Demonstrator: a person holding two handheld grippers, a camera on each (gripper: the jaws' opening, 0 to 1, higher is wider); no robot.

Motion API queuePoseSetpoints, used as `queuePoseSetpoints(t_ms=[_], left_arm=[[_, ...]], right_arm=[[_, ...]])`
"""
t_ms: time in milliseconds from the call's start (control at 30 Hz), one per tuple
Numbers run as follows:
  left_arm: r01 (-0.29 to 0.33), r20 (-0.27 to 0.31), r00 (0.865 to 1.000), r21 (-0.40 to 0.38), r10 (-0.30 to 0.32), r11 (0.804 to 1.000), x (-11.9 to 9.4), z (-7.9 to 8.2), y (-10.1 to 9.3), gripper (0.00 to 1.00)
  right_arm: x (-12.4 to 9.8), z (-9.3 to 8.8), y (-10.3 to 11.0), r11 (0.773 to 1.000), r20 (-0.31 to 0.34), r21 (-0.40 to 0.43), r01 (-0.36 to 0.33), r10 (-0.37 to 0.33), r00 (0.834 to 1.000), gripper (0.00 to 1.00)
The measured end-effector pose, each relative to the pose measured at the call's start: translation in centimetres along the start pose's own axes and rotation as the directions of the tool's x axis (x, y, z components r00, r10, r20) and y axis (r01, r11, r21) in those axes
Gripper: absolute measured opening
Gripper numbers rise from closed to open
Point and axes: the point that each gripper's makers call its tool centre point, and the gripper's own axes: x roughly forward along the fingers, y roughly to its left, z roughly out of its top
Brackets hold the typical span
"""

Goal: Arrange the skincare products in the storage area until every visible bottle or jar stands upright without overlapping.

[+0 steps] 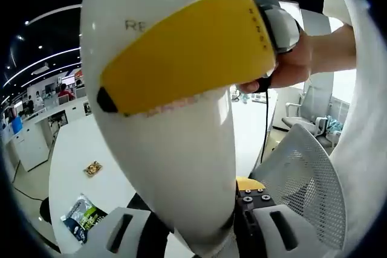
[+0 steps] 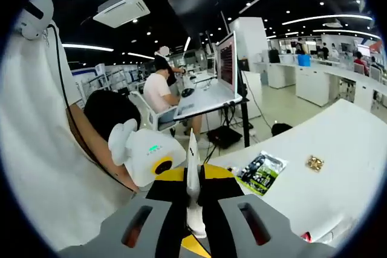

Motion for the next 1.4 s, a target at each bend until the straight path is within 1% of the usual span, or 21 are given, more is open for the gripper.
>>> queuePoseSetpoints(t_ms=[133,167,200,233,267,300,433,533,567,633,700,767,800,867,1000,1100,1133,1167,1267,1300,1400], left_arm=[[0.064,0.034,0.997,-0.004,-0.064,0.998,-0.1,0.6,-1.0,0.41],[0.107,0.055,0.993,-0.017,-0.106,0.994,-0.2,0.9,-1.7,0.38],[0.137,0.067,0.989,-0.019,-0.135,0.99,-0.3,1.1,-2.0,0.36],[0.172,0.081,0.983,-0.054,-0.167,0.984,-0.6,1.3,-2.5,0.35],[0.189,0.092,0.979,-0.062,-0.183,0.98,-0.7,1.4,-2.6,0.33],[0.218,0.103,0.972,-0.08,-0.209,0.973,-0.8,1.6,-2.9,0.32],[0.248,0.127,0.963,-0.083,-0.237,0.965,-1.2,1.9,-3.3,0.29],[0.272,0.145,0.955,-0.081,-0.259,0.959,-1.3,2.2,-3.6,0.28],[0.282,0.146,0.953,-0.097,-0.267,0.954,-1.4,2.3,-3.7,0.27],[0.33,0.125,0.941,-0.132,-0.314,0.935,-1.6,1.9,-4.4,0.24],[0.3,0.102,0.952,-0.093,-0.29,0.95,-1.4,1.5,-4.0,0.22],[0.298,0.085,0.953,-0.1,-0.29,0.949,-1.4,1.1,-4.0,0.2],[0.272,0.063,0.961,-0.059,-0.269,0.96,-1.3,0.8,-3.6,0.2],[0.277,0.038,0.961,-0.072,-0.275,0.958,-1.1,0.4,-3.8,0.19],[0.264,0.019,0.965,-0.055,-0.263,0.963,-0.8,0.1,-3.9,0.18],[0.256,-0.006,0.967,-0.046,-0.256,0.966,-0.5,-0.3,-3.8,0.17],[0.257,-0.008,0.966,-0.044,-0.258,0.965,-0.4,-0.3,-3.9,0.17],[0.264,-0.015,0.964,-0.053,-0.265,0.963,-0.3,-0.5,-4.0,0.17],[0.258,-0.028,0.965,-0.047,-0.26,0.965,-0.3,-0.7,-3.9,0.17],[0.257,-0.03,0.966,-0.047,-0.258,0.965,-0.3,-0.8,-3.9,0.17],[0.248,-0.043,0.967,-0.043,-0.25,0.968,-0.2,-1.0,-3.8,0.17]], right_arm=[[-0.1,-0.2,0.5,0.998,-0.023,-0.001,-0.062,0.062,0.998,0.05],[-0.2,-0.2,0.5,0.998,-0.025,0.002,-0.065,0.065,0.998,0.05],[-0.4,-0.4,1.3,0.992,-0.032,0.017,-0.124,0.124,0.992,0.05],[-0.5,-0.3,0.8,0.994,-0.026,0.008,-0.108,0.108,0.994,0.05],[-0.6,-0.3,1.4,0.988,-0.021,0.03,-0.149,0.15,0.989,0.05],[-0.8,-0.3,1.4,0.987,-0.02,0.023,-0.16,0.161,0.987,0.05],[-1.5,-0.4,1.7,0.98,-0.047,0.007,-0.2,0.2,0.979,0.05],[-1.6,-0.2,1.8,0.977,-0.042,0.007,-0.215,0.215,0.976,0.05],[-1.6,-0.2,1.9,0.976,-0.042,0.011,-0.217,0.217,0.975,0.06],[-1.5,-0.4,2.1,0.974,-0.045,0.011,-0.227,0.227,0.973,0.06],[-1.3,-0.8,2.3,0.972,-0.047,0.016,-0.232,0.233,0.971,0.07],[-1.3,-1.0,2.1,0.975,-0.049,0.015,-0.221,0.222,0.974,0.09],[-1.3,-1.2,2.2,0.974,-0.056,0.022,-0.224,0.224,0.973,0.09],[-1.3,-1.7,2.0,0.977,-0.094,0.019,-0.21,0.211,0.973,0.11],[-1.5,-2.3,2.0,0.979,-0.163,0.01,-0.201,0.2,0.966,0.12],[-1.8,-2.9,1.9,0.982,-0.239,-0.003,-0.191,0.184,0.953,0.13],[-2.0,-3.2,1.9,0.981,-0.279,-0.006,-0.193,0.184,0.942,0.13],[-2.0,-3.3,1.9,0.981,-0.3,-0.011,-0.192,0.18,0.937,0.13],[-2.3,-4.1,1.7,0.978,-0.397,-0.059,-0.201,0.162,0.904,0.13],[-2.4,-4.5,1.6,0.976,-0.44,-0.088,-0.2,0.142,0.887,0.13],[-2.6,-5.1,1.6,0.969,-0.513,-0.132,-0.209,0.114,0.851,0.13]])
